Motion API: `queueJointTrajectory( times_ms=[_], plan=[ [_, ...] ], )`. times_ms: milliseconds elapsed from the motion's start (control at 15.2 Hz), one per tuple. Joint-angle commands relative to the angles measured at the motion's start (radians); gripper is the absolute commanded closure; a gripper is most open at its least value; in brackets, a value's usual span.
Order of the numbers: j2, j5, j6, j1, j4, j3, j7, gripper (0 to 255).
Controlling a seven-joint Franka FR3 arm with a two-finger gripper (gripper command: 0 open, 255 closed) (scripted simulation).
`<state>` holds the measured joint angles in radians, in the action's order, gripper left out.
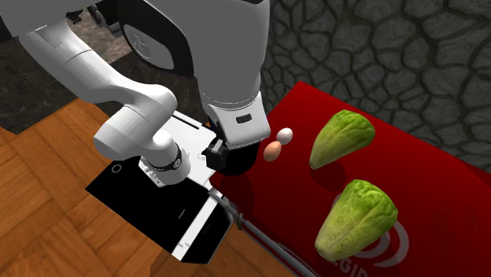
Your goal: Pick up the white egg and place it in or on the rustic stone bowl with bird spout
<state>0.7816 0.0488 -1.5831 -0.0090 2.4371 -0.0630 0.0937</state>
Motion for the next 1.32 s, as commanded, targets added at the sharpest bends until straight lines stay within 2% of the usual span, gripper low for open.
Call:
queueJointTrajectory(
  times_ms=[0, 594, 1254],
  plan=[
    [0.000, 0.000, 0.000, 0.000, 0.000, 0.000, 0.000, 0],
    [-0.262, 0.069, -0.182, 0.100, -0.014, -0.101, 0.036, 0],
    [-0.585, 0.098, -0.341, 0.195, -0.109, -0.219, 0.066, 0]
  ],
)
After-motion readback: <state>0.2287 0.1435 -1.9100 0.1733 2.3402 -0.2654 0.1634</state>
